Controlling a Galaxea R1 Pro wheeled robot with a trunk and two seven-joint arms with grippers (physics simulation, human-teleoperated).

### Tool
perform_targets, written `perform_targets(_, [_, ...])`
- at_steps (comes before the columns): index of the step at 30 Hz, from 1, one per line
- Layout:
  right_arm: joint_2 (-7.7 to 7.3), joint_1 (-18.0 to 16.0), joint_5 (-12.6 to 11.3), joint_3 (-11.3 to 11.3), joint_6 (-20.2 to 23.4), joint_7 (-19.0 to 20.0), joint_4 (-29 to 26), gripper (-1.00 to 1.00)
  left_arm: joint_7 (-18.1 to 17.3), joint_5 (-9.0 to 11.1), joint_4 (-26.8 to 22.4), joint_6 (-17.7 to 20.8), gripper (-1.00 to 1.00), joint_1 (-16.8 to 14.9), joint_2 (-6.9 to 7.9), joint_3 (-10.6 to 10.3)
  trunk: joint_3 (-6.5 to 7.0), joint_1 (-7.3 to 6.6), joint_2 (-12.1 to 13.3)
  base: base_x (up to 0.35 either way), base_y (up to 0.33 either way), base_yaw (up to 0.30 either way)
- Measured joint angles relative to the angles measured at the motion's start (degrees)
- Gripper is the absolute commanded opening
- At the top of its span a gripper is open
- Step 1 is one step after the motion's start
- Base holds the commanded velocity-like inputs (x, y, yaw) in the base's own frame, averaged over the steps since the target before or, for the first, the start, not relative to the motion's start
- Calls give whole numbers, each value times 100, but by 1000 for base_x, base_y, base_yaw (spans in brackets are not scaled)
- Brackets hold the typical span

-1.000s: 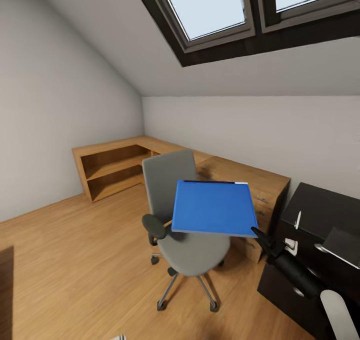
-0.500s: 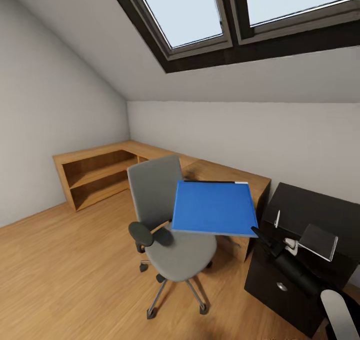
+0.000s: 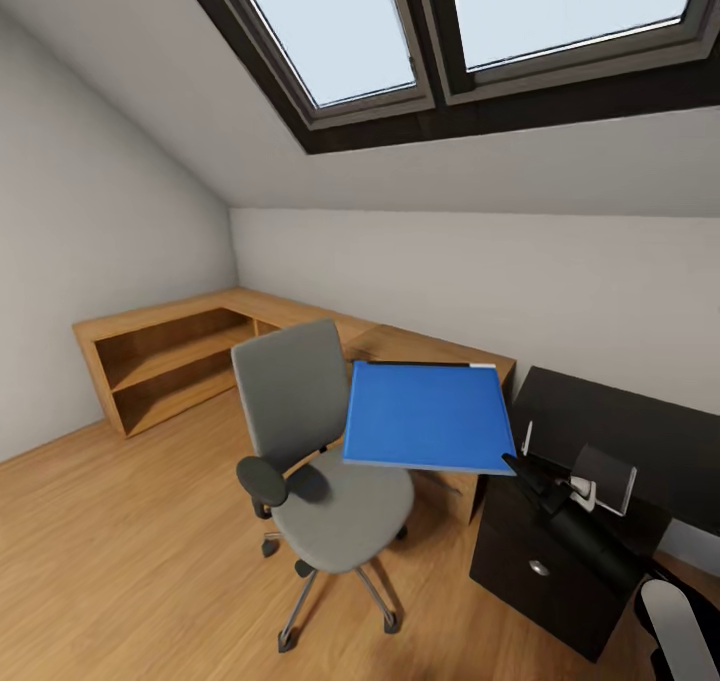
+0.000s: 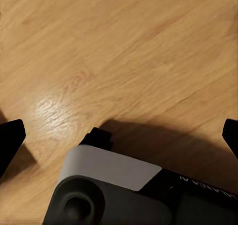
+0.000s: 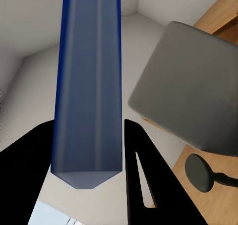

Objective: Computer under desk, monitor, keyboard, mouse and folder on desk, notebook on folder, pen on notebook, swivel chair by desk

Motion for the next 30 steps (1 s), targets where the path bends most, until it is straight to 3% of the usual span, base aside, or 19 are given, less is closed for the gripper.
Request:
perform_targets(12, [-2, 0, -8, -6, -6, -8, 24, -100, 4, 3, 36, -1, 100, -17, -22, -2, 215, -264, 482, 0, 0, -9])
perform_targets(13, [0, 1, -6, -18, -29, -15, 34, -100, 0, 1, 45, -51, 100, -17, -168, -12, 235, -286, 522, 0, 0, -88])
perform_targets(18, [0, 1, -8, -34, -33, -25, 34, -100, -1, -17, 47, -91, 100, -18, -171, -9, 351, -396, 722, 0, 0, -177])
perform_targets(25, [0, 3, 5, -37, -44, -37, 34, -100, 0, 0, 47, -735, 100, -18, -184, -16, 413, -418, 764, 0, 0, -194])
perform_targets(30, [1, 2, 16, -81, -44, -46, 34, -100, 3, 3, 47, -876, 100, -18, -176, -13, 444, -418, 764, 0, 0, -195])
